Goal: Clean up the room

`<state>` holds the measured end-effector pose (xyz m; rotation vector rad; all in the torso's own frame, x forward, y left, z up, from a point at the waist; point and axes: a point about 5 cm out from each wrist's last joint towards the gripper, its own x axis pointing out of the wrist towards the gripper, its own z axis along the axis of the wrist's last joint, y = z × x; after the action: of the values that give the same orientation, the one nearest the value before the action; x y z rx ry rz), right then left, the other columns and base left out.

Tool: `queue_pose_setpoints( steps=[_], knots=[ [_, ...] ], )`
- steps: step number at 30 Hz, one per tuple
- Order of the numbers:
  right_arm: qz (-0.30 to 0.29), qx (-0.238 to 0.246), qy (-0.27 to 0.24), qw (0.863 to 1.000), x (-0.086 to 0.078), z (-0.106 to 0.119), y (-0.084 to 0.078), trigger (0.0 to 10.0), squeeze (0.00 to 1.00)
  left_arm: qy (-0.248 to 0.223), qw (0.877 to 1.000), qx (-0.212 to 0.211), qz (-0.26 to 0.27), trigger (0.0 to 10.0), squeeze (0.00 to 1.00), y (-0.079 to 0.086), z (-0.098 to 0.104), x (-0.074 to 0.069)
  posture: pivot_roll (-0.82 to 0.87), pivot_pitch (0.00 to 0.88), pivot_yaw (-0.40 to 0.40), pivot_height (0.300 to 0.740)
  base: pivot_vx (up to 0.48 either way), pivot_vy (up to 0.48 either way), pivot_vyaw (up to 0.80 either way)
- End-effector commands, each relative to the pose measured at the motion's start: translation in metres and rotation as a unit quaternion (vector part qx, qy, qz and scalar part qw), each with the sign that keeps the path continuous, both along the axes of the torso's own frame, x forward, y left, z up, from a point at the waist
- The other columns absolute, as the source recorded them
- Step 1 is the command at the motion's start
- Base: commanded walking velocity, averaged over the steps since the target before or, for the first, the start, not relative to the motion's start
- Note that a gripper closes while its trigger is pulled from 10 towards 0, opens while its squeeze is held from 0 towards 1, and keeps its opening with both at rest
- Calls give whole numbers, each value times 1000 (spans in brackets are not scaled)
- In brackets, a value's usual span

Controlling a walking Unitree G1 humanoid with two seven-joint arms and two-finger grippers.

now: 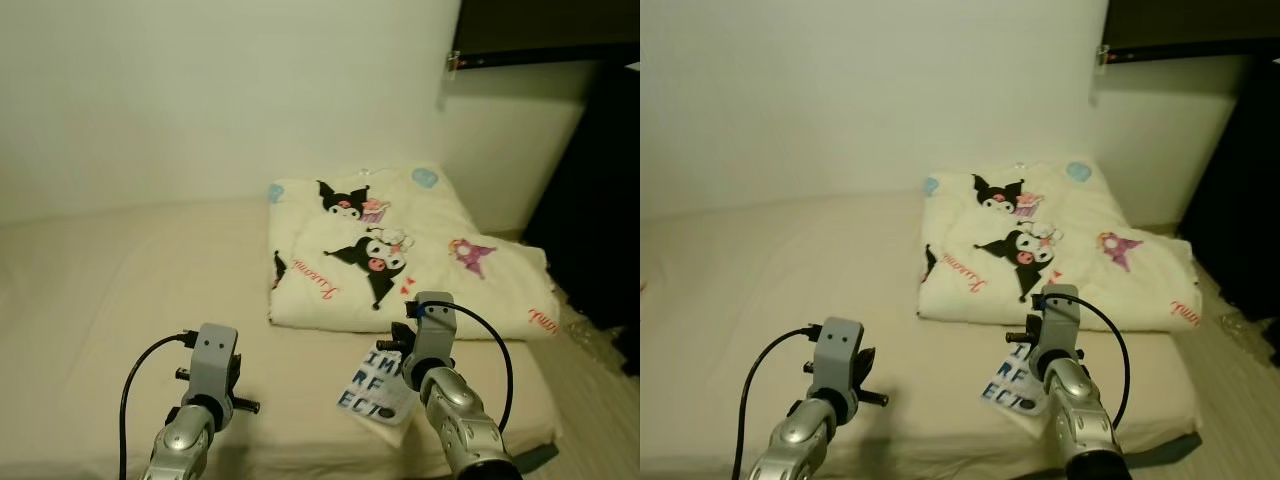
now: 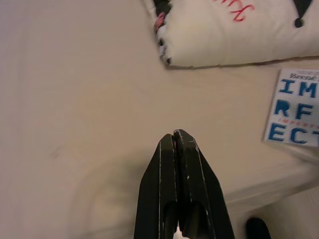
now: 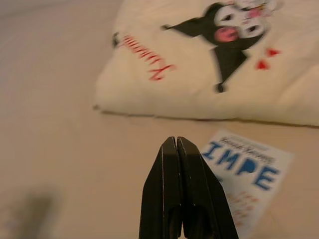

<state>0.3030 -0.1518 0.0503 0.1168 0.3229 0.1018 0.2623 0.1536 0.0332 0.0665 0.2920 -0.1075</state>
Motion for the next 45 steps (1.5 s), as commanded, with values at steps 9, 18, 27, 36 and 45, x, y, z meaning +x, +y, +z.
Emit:
queue_pose_setpoints(
  steps=[9,18,27,36,45],
  knots=[
    [-17,-14,-7,1000,2,2,-3,10000,0,0,1000,-2,-2,10000,0,7,-3,-4,-65,76,40,740,0,0,0],
    [-33,-12,-12,999,1,3,-11,10000,0,-12,1000,-20,-5,10000,0,9,2,-4,-70,77,39,710,0,0,0],
    [-32,-10,-15,999,2,5,-11,10000,0,-13,1000,-18,-9,10000,0,6,1,-4,-70,81,36,685,0,0,0],
    [-37,-4,-14,999,2,4,-12,10000,0,-12,1000,-19,-20,10000,0,1,0,-4,-70,80,33,645,0,0,0],
    [-39,-4,-9,999,0,2,-14,10000,0,-9,1000,-15,-18,10000,0,3,-1,-4,-73,82,37,610,0,0,0]
  ],
)
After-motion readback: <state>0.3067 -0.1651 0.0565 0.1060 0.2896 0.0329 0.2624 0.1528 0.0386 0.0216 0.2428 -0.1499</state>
